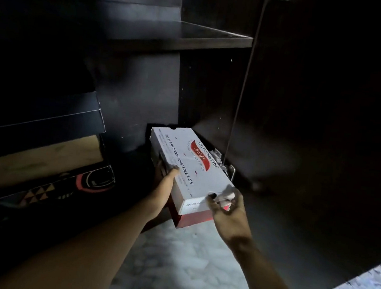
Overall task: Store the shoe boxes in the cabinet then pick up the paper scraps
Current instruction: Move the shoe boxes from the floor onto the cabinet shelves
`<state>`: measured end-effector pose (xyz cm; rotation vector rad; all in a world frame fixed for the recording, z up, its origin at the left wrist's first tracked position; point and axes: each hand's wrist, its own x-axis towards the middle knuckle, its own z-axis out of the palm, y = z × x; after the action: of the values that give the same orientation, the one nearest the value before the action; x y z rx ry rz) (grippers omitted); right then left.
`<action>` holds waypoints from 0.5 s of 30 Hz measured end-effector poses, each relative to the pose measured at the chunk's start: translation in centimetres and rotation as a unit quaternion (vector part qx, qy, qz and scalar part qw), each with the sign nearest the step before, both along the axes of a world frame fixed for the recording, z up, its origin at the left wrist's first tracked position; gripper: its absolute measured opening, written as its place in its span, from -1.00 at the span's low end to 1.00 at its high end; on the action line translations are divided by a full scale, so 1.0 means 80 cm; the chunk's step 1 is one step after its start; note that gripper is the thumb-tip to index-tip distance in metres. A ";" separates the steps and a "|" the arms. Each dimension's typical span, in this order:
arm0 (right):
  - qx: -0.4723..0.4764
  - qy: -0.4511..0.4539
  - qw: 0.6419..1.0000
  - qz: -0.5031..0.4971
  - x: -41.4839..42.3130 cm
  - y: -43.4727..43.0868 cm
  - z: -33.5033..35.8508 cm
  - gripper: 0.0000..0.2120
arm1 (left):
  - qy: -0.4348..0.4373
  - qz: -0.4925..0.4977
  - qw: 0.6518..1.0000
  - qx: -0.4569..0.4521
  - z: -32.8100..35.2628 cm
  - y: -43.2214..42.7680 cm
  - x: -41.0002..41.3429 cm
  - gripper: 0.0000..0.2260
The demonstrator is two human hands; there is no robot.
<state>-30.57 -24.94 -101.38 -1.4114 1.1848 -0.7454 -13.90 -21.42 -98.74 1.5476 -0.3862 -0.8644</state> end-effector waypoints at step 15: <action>-0.045 -0.040 0.996 -0.059 0.067 0.005 -0.038 -0.41 | -0.095 -0.056 0.994 -0.001 -0.039 0.017 0.000 -0.76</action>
<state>-25.22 -24.55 -104.40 -1.3807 1.1926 -0.9393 -13.92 -20.03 -101.88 1.6247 -0.6165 -0.8042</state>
